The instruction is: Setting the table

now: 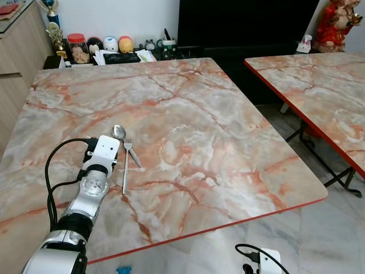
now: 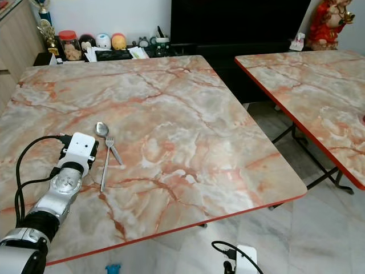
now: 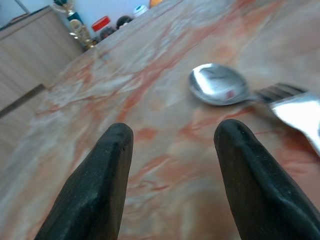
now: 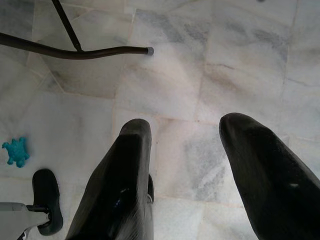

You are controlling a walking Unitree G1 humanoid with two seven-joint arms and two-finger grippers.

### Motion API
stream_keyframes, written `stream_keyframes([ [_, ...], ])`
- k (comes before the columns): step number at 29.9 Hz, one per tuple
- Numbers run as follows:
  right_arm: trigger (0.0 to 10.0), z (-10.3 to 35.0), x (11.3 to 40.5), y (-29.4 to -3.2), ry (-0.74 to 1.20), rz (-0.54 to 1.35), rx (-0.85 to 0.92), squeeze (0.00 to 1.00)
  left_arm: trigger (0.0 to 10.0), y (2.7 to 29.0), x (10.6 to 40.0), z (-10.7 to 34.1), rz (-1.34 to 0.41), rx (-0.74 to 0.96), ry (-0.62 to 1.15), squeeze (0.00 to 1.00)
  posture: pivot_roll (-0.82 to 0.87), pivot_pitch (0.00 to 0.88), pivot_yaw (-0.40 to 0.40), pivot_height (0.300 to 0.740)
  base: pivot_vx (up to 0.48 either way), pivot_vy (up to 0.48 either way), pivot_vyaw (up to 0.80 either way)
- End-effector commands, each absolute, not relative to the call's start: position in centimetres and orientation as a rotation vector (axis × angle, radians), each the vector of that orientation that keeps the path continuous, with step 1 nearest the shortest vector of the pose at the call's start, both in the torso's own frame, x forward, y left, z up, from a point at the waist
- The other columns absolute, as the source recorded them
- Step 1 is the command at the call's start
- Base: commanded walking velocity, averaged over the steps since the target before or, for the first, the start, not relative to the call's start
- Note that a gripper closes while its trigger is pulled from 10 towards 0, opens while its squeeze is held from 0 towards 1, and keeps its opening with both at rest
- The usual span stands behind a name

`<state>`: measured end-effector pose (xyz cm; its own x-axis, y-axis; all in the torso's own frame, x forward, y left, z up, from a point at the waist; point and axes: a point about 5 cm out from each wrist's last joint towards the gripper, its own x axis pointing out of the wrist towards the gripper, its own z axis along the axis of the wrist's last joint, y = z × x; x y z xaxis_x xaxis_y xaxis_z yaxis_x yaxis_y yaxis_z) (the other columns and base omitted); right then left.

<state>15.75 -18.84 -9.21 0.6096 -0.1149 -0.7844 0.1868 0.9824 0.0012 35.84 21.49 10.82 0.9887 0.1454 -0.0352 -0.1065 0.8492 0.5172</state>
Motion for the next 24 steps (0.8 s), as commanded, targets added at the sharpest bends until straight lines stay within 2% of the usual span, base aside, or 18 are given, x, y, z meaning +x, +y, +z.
stream_keyframes([
  [1,10.0,-9.2,15.7,-19.2,0.902,-0.189,0.081,0.0,10.0,21.3,36.2,11.0,0.126,0.582,0.073,0.0,0.08,0.01,-0.082,0.74,0.0,0.0,0.0],
  [13,10.0,-9.2,15.7,-19.4,0.903,-0.189,0.076,0.0,10.0,18.8,36.3,9.8,0.017,0.571,0.108,0.0,0.07,0.011,-0.085,0.74,0.0,0.0,0.0],
  [21,10.0,-9.2,15.7,-19.4,0.905,-0.188,0.075,0.0,10.0,16.9,36.2,9.6,-0.109,0.559,0.081,0.0,0.07,0.011,-0.084,0.74,0.0,0.0,0.0],
  [24,10.0,-9.2,15.7,-19.3,0.906,-0.186,0.075,0.0,10.0,16.8,36.3,9.7,-0.104,0.546,0.067,0.0,0.07,0.011,-0.085,0.74,0.0,0.0,0.0],
])
